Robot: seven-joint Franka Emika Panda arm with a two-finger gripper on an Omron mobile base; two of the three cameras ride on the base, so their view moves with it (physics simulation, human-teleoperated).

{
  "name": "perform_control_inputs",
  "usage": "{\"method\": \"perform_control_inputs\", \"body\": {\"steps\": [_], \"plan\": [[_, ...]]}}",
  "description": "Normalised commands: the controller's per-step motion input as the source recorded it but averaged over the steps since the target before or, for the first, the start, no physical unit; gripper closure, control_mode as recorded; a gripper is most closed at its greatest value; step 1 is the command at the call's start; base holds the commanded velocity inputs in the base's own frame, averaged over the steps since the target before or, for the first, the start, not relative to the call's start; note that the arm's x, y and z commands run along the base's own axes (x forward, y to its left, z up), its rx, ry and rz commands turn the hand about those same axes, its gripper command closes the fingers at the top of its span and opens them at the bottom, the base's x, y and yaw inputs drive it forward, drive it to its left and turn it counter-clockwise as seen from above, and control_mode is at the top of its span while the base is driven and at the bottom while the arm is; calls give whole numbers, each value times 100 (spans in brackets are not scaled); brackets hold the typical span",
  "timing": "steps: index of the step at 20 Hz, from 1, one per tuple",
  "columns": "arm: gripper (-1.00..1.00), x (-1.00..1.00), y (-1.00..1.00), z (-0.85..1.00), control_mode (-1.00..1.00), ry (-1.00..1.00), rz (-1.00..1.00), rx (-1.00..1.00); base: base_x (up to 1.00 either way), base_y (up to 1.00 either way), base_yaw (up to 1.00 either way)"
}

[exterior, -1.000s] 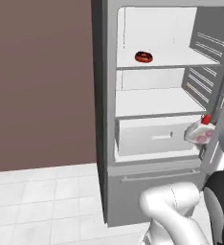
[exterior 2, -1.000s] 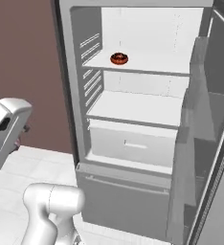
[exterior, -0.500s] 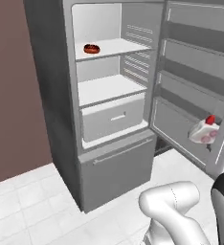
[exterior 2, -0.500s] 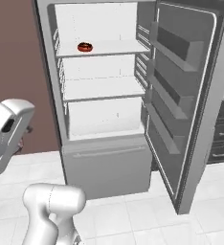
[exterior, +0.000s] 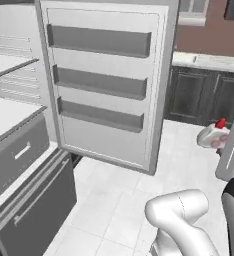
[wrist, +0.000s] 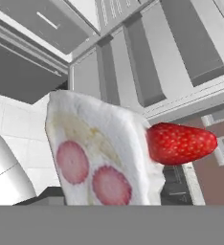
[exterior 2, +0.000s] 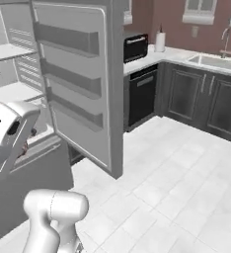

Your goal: Take the donut and cake from the fridge and place them on the empty tray on the dining counter.

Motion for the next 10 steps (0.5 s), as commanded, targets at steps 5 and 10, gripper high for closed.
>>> {"method": "perform_control_inputs", "body": {"steps": [5,10], "plan": [[100,0,0,0,100,0,0,0,0,0,-100],[100,0,0,0,100,0,0,0,0,0,-100]]}}
